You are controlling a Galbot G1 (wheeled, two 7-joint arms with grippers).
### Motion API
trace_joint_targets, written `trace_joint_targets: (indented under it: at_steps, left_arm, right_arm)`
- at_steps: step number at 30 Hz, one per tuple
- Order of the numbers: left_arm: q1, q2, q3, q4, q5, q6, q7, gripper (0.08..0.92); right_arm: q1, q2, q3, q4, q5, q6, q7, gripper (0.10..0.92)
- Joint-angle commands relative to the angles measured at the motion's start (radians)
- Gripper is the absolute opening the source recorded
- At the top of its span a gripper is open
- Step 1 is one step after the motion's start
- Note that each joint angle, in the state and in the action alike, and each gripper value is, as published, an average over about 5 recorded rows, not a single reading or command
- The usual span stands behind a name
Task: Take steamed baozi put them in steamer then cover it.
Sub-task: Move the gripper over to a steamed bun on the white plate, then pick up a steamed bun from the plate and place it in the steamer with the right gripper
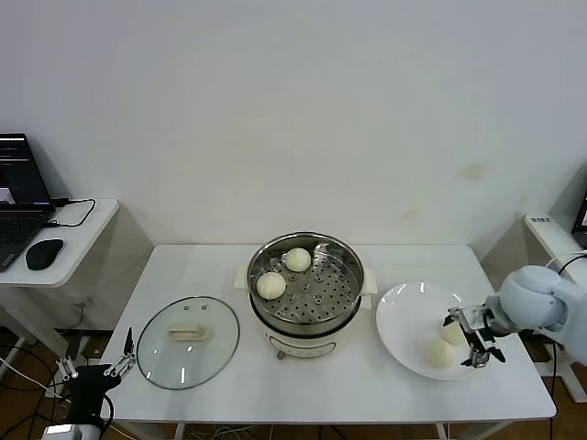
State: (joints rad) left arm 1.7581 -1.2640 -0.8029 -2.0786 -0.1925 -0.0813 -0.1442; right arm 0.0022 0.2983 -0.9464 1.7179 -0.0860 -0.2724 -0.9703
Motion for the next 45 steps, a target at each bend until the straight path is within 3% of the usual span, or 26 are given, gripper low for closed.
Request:
trace_joint_targets:
  at_steps: [1, 11, 30, 45]
  left_arm:
    - [0.000, 0.000, -0.003, 0.005, 0.000, 0.000, 0.000, 0.823]
    - [-0.006, -0.003, -0.003, 0.015, 0.001, 0.000, 0.000, 0.823]
    - [-0.005, -0.005, -0.007, 0.013, 0.000, -0.001, -0.001, 0.823]
    - [-0.003, 0.000, -0.014, -0.006, -0.005, 0.000, -0.001, 0.823]
  right_arm:
    - [-0.276, 0.056, 0.204, -0.073, -0.049, 0.012, 0.047, 0.823]
    - [-0.278, 0.102, 0.222, -0.123, -0.054, 0.000, 0.054, 0.810]
    - [-0.270, 0.123, 0.227, -0.167, -0.047, -0.016, 0.038, 0.636]
    - [-0.105, 0.098, 0.164, -0.113, 0.041, -0.038, 0.003, 0.570]
